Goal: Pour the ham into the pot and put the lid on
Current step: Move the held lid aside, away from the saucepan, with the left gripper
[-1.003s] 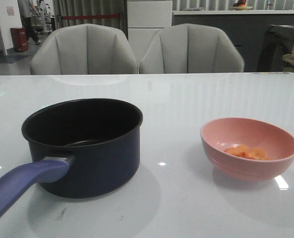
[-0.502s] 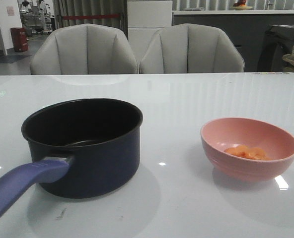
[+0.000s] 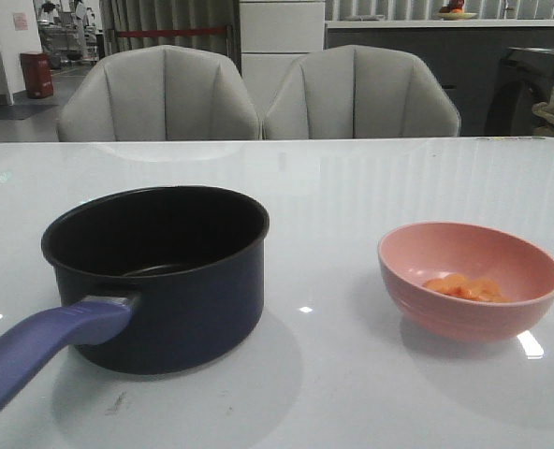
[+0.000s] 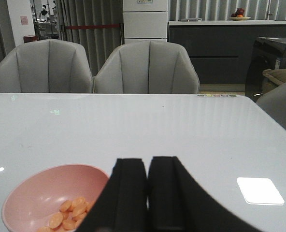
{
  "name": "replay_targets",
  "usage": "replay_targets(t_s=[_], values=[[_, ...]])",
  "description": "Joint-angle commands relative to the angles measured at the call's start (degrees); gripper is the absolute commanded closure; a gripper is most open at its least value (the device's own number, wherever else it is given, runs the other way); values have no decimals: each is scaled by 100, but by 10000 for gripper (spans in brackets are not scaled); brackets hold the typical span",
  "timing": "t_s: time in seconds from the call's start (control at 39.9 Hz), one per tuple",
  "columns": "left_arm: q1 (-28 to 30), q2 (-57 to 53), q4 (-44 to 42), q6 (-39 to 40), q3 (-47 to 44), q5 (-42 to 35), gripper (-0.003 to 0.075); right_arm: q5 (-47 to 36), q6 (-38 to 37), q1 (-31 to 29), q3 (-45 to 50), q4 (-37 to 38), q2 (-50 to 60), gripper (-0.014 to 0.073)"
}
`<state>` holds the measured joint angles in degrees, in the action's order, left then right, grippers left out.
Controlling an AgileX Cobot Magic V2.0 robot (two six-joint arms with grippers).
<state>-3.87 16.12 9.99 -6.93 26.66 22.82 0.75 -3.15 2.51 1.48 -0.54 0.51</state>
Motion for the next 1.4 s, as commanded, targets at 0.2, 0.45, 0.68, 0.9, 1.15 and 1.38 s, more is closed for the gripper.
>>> replay_targets(t_s=[0.2,0.45,0.68,0.9,1.15,1.38], values=[[-520,-1378,-176,8,-695,-967,115,-428,15,-27,59,54,111,435],[-554,-1455,-176,8,-946,-1353,115,-428,15,-27,59,54,111,435],[-554,-1455,-176,8,-946,-1403,115,-1140,15,-27,53,54,111,435],[-554,-1455,-176,8,-946,-1403,115,146,-87,-27,-819,-86,-222,435],[-554,-1455,-176,8,-946,-1391,115,2401,-91,-27,-2417,-126,-1753,435],[-554,-1455,-176,8,-946,-1403,115,1991,-91,-27,-2509,-157,-2282,433]])
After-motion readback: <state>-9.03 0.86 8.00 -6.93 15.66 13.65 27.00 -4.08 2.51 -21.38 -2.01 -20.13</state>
